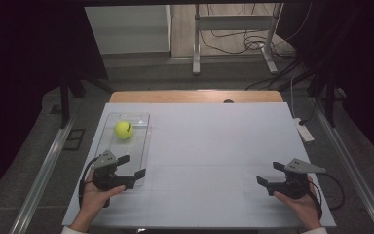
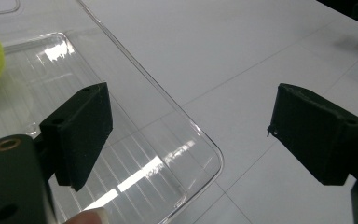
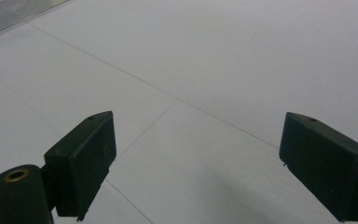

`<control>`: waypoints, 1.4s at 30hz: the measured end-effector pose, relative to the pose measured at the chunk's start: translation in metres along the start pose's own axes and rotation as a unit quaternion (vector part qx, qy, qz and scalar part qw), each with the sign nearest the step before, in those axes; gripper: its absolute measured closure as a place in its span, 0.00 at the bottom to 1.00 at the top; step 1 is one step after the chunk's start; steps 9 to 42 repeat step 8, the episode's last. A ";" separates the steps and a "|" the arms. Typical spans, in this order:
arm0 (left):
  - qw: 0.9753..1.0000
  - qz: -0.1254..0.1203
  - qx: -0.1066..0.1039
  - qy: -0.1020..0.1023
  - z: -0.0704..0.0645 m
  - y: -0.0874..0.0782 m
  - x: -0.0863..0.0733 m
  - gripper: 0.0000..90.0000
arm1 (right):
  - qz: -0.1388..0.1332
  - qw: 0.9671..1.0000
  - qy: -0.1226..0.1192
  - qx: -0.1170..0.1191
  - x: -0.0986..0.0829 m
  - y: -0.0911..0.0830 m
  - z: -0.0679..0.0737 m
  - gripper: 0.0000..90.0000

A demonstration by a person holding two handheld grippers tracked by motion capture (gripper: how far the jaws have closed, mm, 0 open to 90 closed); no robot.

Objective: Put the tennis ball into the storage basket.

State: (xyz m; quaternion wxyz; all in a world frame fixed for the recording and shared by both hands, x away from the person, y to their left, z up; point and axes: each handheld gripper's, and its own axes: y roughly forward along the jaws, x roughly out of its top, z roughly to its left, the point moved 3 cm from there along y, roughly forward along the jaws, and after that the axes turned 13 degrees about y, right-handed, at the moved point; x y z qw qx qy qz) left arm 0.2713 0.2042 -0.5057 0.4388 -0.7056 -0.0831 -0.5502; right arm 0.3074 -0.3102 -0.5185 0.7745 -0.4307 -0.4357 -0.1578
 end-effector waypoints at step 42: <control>1.000 -0.001 0.002 -0.002 0.000 0.001 0.000 0.15 | -0.003 1.000 0.005 0.008 0.001 0.000 0.001 0.12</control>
